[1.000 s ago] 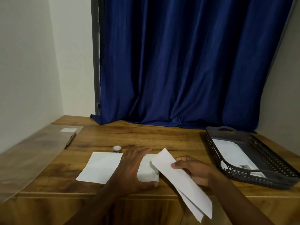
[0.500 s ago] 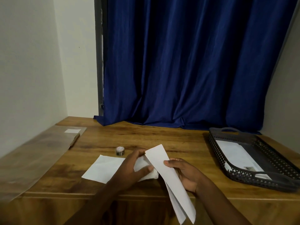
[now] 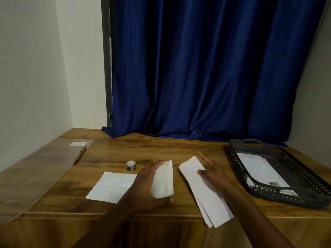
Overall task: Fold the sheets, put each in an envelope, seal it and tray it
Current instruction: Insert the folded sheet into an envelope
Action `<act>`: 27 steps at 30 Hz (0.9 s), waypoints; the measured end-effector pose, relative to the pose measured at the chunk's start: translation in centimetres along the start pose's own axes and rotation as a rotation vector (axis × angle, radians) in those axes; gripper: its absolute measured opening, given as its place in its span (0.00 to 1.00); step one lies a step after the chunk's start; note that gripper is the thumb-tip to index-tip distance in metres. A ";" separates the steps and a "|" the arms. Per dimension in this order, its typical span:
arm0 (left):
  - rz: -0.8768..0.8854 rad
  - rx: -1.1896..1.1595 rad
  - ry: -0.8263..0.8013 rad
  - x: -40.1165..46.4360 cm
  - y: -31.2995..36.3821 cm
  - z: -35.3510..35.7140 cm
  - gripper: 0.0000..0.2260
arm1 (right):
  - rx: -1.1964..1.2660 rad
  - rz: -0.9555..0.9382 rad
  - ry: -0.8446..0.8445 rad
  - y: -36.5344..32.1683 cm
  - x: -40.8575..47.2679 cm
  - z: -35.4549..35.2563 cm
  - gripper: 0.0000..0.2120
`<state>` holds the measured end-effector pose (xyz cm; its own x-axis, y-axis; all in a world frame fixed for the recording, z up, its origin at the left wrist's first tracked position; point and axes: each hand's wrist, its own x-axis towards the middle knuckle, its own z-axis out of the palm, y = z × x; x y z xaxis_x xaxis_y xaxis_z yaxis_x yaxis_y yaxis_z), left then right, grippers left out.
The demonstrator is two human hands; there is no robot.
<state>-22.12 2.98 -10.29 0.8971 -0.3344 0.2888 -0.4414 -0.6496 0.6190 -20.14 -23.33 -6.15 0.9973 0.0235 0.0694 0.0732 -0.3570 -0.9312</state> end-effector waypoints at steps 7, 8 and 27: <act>0.022 -0.041 0.183 -0.5 0.4 -0.6 0.54 | -0.079 0.076 -0.179 -2.5 -0.3 0.8 0.07; 0.049 -0.017 0.192 -0.6 0.4 -0.4 0.54 | -0.079 0.088 -0.239 -2.9 -0.5 1.4 0.14; 0.235 0.224 0.242 -0.6 0.1 0.5 0.52 | -0.096 0.063 -0.274 -1.9 0.2 5.8 0.19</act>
<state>-22.71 2.81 -10.80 0.7379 -0.3387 0.5838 -0.6045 -0.7164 0.3484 -20.02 -17.26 -6.48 0.9645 0.2450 -0.0987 0.0236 -0.4519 -0.8918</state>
